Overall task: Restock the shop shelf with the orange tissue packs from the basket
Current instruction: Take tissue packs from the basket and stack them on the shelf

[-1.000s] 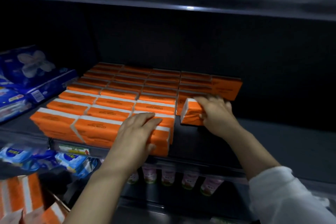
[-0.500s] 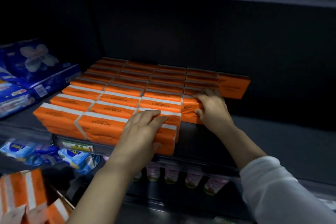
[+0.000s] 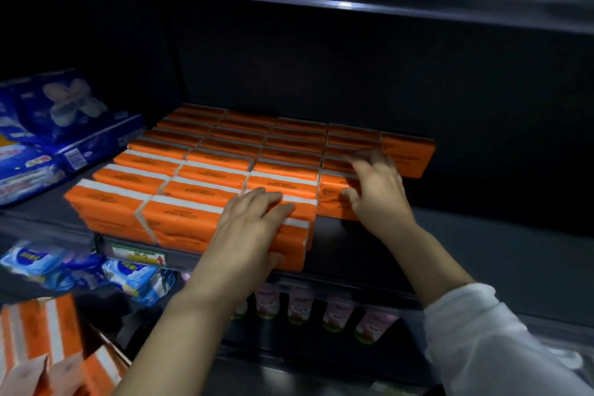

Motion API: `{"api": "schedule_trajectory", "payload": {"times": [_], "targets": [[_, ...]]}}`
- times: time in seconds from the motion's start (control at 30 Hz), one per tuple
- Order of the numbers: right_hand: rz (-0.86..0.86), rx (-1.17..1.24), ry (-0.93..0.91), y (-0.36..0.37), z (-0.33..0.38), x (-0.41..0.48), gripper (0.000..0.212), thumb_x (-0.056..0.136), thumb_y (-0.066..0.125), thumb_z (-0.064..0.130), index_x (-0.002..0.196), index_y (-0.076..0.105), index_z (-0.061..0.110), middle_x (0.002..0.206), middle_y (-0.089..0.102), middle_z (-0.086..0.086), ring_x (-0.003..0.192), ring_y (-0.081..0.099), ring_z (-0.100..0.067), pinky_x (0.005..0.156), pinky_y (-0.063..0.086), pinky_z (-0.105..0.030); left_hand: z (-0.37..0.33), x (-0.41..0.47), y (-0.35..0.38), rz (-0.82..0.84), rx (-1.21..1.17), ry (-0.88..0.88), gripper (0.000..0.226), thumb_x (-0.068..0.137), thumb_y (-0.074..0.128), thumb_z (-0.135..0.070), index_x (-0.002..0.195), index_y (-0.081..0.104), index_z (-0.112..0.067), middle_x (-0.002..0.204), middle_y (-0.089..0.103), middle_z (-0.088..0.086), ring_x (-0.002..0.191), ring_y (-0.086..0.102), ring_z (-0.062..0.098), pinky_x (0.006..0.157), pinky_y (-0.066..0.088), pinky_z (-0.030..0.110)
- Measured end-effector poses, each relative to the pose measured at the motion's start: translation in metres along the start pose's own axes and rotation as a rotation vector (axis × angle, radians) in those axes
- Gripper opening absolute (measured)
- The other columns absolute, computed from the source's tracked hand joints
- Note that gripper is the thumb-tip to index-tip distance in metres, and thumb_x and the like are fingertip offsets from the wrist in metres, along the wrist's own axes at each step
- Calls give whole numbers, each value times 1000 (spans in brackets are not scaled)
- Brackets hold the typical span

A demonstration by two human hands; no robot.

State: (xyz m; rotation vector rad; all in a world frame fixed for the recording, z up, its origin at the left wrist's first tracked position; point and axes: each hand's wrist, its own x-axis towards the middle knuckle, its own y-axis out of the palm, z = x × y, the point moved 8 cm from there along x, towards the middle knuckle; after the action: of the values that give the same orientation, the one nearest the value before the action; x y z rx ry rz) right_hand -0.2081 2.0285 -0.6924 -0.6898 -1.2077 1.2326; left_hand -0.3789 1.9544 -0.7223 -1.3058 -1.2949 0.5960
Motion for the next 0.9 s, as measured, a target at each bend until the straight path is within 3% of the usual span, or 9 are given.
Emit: {"api": "schedule_trajectory", "payload": {"times": [0.13,0.33,0.47,0.57,0.67,0.9], "targets": [[-84,56,-14,-18,12,-12,50,89,58,15,137,44,19,134,42,-5,126,31,-22,107,28,-34,-2,-5,-13,-29,22,1,89,41,93,-13,124,60,-17,128,57,8,123,50,36,101,39,51],[-143,183,-133,-34,47,-49,52,86,61,10,135,47,19,125,46,3,118,36,-13,100,30,-23,8,-35,-48,-168,28,-38,81,41,92,-9,117,64,-14,117,63,9,106,59,35,90,47,47],[-189,270,-211,-47,82,-76,47,88,60,13,133,49,17,120,49,2,111,37,-10,95,28,-18,19,-71,-70,-248,21,-59,61,58,88,-16,114,65,-11,106,63,7,92,60,33,78,53,46],[-214,331,-322,-54,123,-99,42,86,59,16,128,54,13,114,54,-2,105,41,-13,92,32,-21,40,-109,-82,-260,93,-112,46,73,65,-36,112,64,-13,99,61,5,84,58,30,71,54,42],[-142,368,-431,-46,170,-121,44,83,57,21,126,54,13,113,55,-4,105,43,-18,92,35,-28,72,-156,-94,-215,153,-226,50,75,47,-45,111,63,-15,98,61,5,83,60,30,71,54,41],[126,343,-641,4,282,-173,52,79,56,28,128,52,11,121,55,-8,110,48,-27,96,33,-32,153,-295,-120,-83,251,-572,41,73,71,-33,108,67,-11,94,65,7,82,64,32,71,54,37]]}}
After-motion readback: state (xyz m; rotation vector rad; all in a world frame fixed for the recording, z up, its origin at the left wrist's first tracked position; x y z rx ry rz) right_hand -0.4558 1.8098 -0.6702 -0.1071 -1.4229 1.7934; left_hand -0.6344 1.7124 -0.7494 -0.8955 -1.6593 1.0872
